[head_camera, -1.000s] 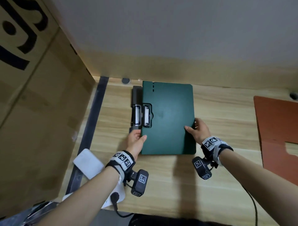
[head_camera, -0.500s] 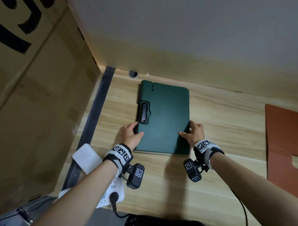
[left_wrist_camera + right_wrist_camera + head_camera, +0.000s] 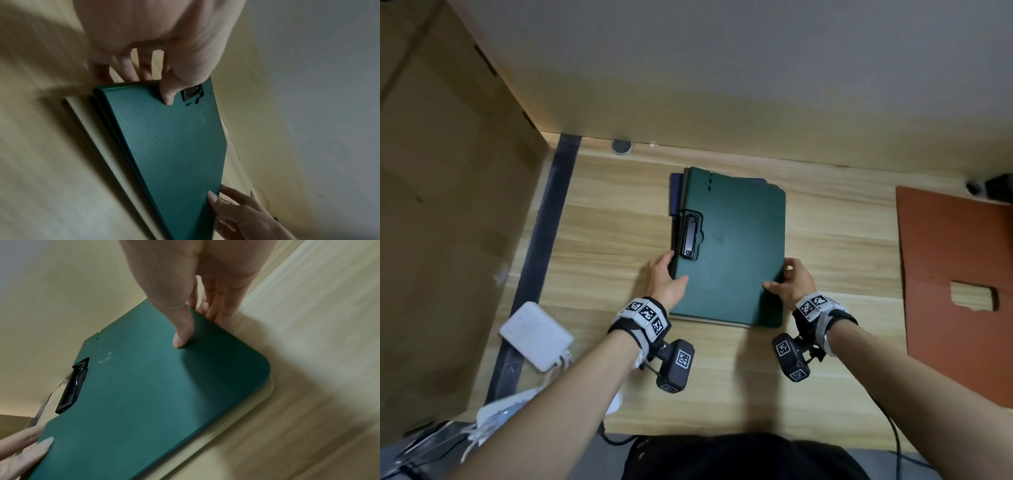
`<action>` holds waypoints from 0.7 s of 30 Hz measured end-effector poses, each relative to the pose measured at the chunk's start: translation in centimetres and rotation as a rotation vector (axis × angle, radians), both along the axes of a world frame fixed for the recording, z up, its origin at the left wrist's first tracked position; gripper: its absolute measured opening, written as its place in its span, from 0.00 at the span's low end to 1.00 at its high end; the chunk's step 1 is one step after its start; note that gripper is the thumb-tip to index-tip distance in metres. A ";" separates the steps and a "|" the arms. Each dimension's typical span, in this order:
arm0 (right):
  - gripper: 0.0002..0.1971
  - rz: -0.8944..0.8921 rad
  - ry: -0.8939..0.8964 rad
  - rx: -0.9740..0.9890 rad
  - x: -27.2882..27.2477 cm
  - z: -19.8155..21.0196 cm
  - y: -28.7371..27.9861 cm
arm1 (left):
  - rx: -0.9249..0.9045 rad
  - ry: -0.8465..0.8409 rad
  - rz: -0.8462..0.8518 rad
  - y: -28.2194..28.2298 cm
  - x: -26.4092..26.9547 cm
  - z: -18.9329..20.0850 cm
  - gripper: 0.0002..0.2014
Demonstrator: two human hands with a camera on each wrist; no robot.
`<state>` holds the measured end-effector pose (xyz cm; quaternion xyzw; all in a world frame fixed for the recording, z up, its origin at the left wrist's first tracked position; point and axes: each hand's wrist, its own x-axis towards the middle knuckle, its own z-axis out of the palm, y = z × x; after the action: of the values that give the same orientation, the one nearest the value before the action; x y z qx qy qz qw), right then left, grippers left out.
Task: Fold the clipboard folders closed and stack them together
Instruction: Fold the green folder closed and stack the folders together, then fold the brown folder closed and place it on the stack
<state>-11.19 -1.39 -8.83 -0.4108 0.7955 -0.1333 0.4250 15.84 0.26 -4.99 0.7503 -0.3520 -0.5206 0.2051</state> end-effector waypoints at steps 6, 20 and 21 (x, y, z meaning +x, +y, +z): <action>0.36 -0.041 0.012 0.005 -4.6 -0.3 2.7 | 0.017 -0.006 -0.059 1.7 -4.4 0.4 0.33; 0.22 0.159 -0.060 -0.076 -13.9 3.6 2.0 | -0.072 -0.381 0.064 0.1 -9.7 2.4 0.35; 0.22 0.149 -0.035 -0.102 -15.5 4.0 1.9 | -0.148 -0.383 0.095 -0.3 -11.2 3.1 0.32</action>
<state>-26.72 0.47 -4.86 -0.4875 0.7474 -0.1487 0.4261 4.59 -0.03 -1.91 0.8341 -0.3861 -0.3312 0.2133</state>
